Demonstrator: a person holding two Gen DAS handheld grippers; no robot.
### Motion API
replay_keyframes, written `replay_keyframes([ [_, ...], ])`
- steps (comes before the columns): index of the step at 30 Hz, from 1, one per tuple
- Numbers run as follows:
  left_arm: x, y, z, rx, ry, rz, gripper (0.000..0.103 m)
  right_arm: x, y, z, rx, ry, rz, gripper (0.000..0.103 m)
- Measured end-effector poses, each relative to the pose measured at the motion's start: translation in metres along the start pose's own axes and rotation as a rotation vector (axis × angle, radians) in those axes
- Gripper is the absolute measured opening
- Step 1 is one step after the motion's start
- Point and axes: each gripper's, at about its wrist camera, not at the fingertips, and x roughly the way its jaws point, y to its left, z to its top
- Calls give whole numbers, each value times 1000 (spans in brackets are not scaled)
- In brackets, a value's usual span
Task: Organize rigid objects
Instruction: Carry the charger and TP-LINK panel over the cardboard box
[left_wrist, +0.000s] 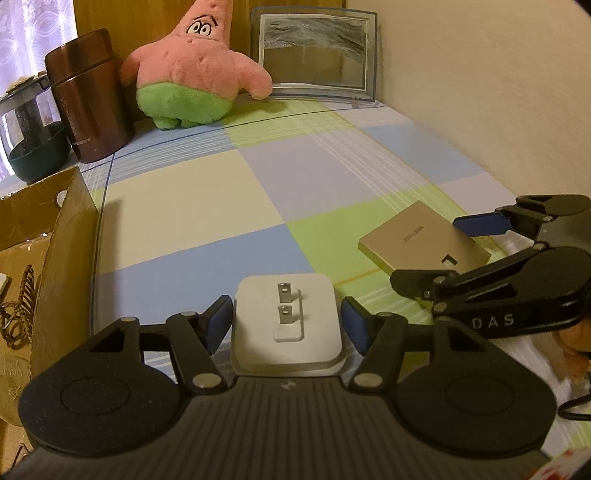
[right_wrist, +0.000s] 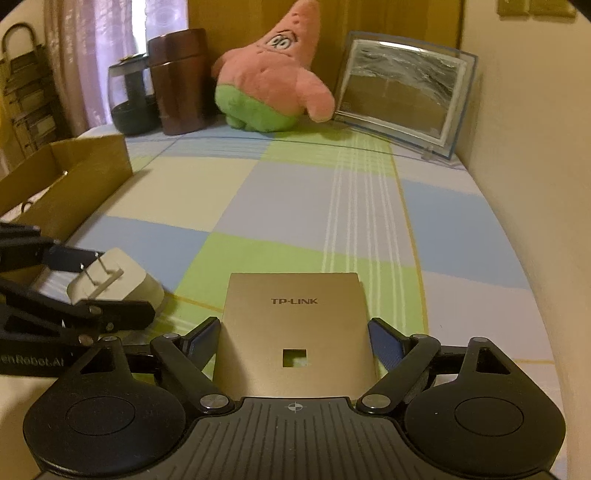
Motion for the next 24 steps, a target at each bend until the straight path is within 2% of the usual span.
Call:
replay_keyframes([
  [10, -27, -1, 1, -8, -23, 15, 59, -32, -4, 9, 129, -25, -36, 83],
  [16, -63, 0, -1, -29, -42, 9, 59, -72, 9, 1, 196, -61, -50, 83],
  [24, -124, 4, -20, -38, -54, 8, 59, -130, 42, -18, 271, -96, -50, 83],
])
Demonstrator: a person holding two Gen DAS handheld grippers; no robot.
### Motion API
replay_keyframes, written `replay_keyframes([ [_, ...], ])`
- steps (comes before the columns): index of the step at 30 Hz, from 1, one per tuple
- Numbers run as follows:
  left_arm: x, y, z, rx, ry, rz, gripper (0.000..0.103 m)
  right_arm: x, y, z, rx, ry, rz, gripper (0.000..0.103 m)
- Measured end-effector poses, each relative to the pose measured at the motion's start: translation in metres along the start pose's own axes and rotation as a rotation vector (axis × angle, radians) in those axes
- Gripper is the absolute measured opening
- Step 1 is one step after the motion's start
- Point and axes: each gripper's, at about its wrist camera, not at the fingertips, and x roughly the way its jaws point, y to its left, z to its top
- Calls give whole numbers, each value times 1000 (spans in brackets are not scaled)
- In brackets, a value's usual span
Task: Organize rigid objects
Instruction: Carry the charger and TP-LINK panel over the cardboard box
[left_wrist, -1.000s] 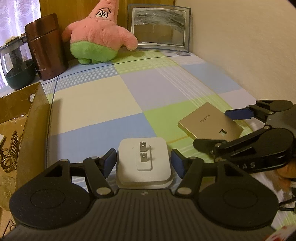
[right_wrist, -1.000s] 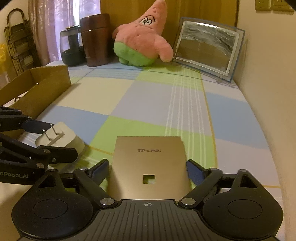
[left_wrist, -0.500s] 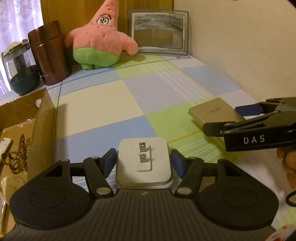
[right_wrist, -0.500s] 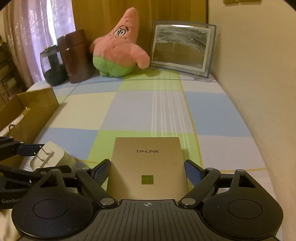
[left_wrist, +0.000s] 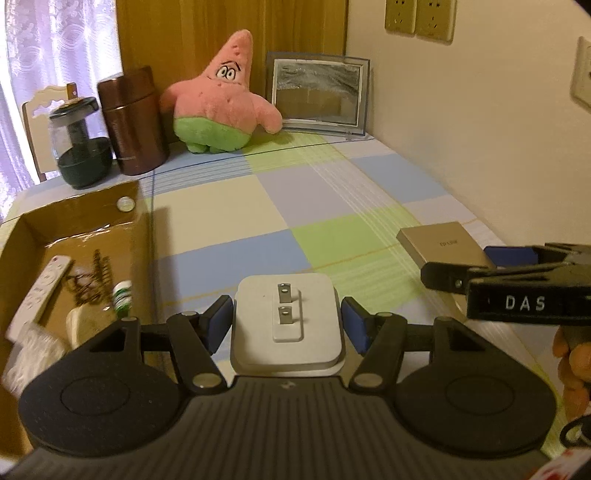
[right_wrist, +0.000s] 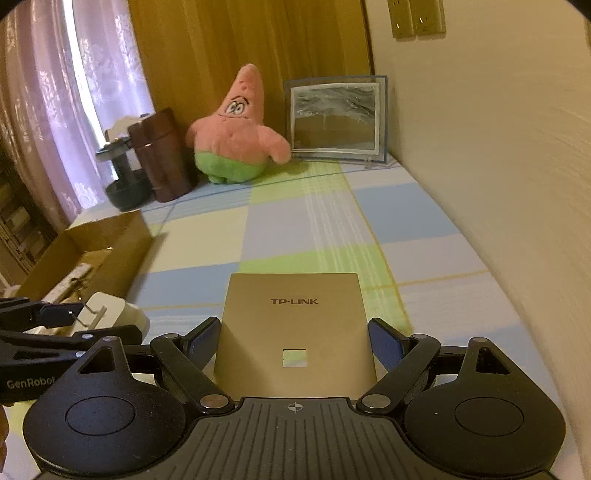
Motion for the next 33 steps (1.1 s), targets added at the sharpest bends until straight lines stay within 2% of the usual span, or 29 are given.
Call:
replay_keyframes([
  [8, -58, 10, -22, -38, -10, 15, 59, -52, 40, -25, 9, 1, 29, 83],
  [17, -109, 26, -46, -79, -26, 44, 59, -86, 73, -45, -1, 11, 48, 83],
  [25, -141, 47, -67, -120, -35, 76, 59, -103, 102, -53, -40, 8, 78, 83],
  [33, -164, 78, -84, -165, -38, 125, 59, -103, 135, -56, -84, 19, 125, 83],
])
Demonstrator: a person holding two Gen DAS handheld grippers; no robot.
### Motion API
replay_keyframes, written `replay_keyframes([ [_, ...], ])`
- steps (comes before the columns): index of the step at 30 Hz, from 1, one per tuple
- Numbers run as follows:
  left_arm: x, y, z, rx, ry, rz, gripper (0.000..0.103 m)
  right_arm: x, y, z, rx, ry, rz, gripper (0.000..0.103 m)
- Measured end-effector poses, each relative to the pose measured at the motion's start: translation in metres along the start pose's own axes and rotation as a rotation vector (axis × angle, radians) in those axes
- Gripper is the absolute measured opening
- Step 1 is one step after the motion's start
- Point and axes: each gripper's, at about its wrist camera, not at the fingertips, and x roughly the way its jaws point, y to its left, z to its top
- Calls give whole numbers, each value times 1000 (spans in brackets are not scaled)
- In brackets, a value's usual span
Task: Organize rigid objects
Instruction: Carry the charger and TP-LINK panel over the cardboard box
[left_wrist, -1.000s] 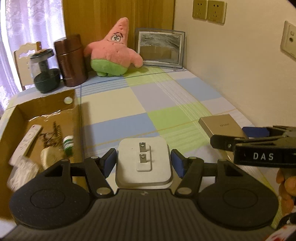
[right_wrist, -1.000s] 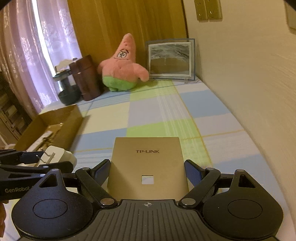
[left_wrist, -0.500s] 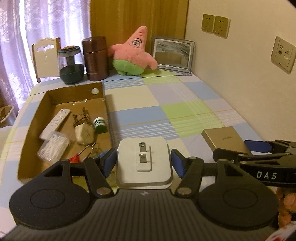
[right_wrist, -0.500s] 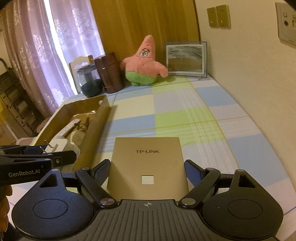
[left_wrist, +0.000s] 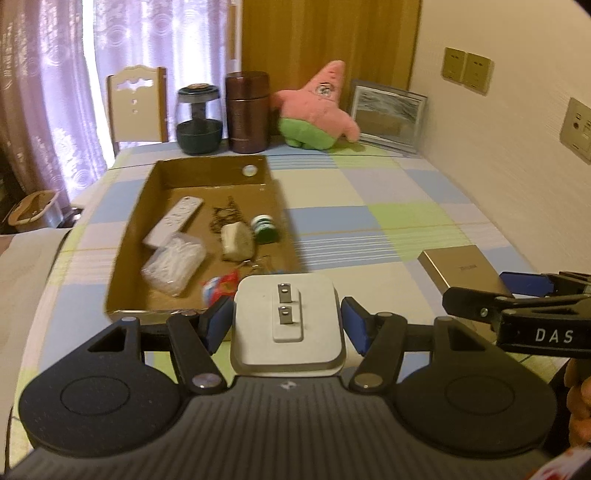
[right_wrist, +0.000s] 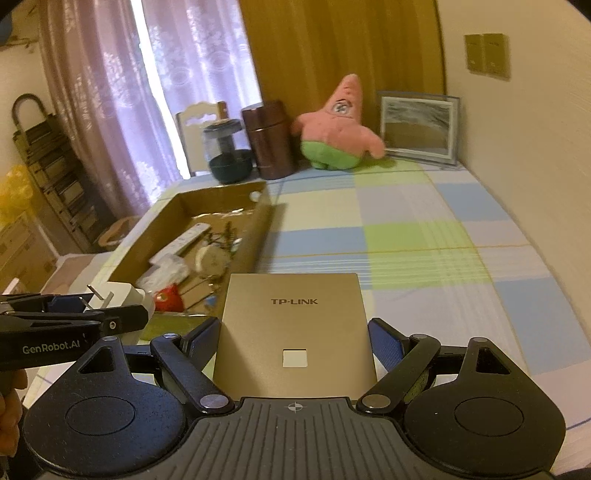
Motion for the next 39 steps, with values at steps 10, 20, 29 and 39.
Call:
replay_keyframes([
  [10, -8, 52, 2, -41, -12, 70, 59, 22, 39, 7, -49, 18, 66, 83],
  [20, 19, 100, 20, -10, -2, 127, 59, 62, 65, 26, -91, 31, 108, 83],
  [29, 55, 121, 29, 9, 7, 106, 60, 102, 74, 42, -82, 45, 114, 83],
  [39, 88, 124, 28, 37, 37, 84, 60, 131, 74, 44, -52, 68, 114, 83],
])
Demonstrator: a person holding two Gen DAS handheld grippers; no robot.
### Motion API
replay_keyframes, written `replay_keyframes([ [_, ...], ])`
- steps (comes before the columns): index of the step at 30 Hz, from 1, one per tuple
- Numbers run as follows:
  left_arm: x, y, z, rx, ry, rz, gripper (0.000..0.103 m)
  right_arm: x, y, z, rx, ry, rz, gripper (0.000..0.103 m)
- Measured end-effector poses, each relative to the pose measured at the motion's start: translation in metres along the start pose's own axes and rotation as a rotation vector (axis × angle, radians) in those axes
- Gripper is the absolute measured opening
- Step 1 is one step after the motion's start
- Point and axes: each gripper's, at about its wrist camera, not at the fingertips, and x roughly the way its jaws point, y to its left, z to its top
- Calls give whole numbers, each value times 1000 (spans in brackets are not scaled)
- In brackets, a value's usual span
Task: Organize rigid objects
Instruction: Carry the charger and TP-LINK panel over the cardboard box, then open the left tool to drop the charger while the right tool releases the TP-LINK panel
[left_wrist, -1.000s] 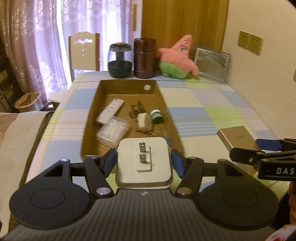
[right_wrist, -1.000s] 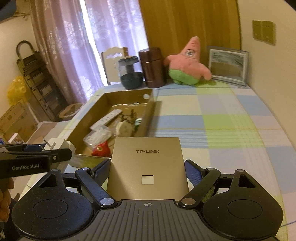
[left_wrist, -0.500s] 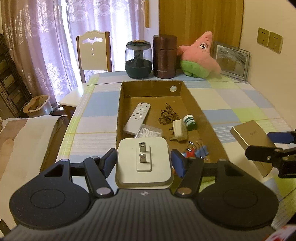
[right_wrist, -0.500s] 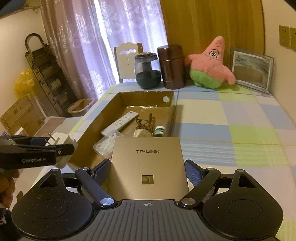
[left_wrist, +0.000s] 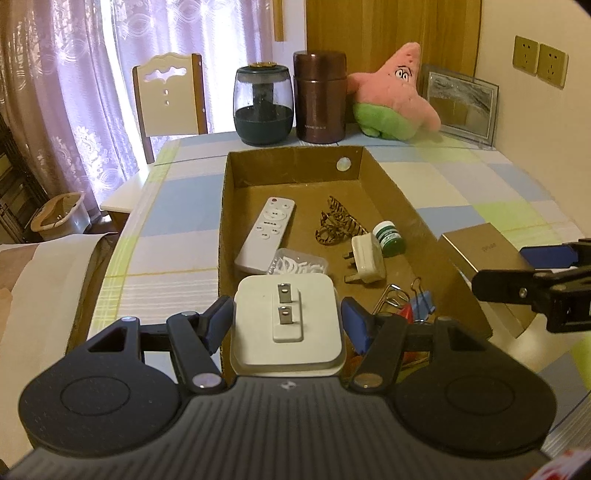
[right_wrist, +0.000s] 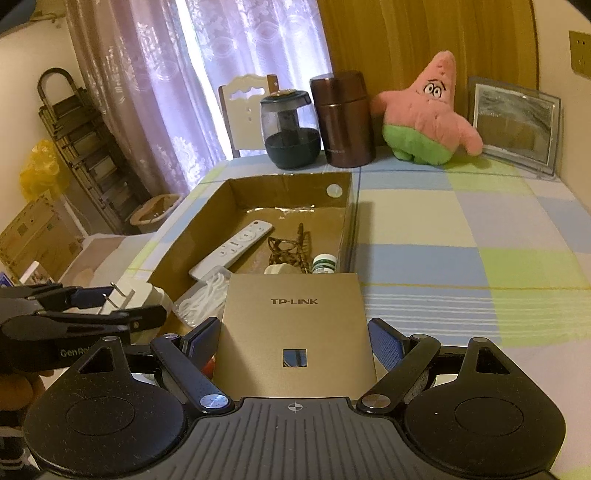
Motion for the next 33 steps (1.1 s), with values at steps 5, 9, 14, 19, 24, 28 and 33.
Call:
replay_keyframes([
  [5, 6, 0, -3, 3, 11, -6, 60, 6, -1, 0, 4, 4, -3, 83],
  [9, 7, -2, -3, 11, 6, -6, 67, 8, -1, 0, 6, 4, -4, 83],
  [14, 3, 2, -4, -8, -3, 10, 67, 7, -1, 1, 7, 1, -6, 83],
  [19, 1, 10, -4, -51, -12, 17, 67, 8, -1, 3, 9, -1, -7, 83],
  [24, 0, 19, -3, -84, -25, 22, 67, 13, 0, 8, 9, -3, -4, 83],
  [28, 1, 24, -1, -110, -32, 22, 67, 22, 4, 15, 6, -1, 2, 83],
  [33, 6, 31, 3, -140, -40, 13, 67, 38, 8, 28, 3, -4, 9, 83],
])
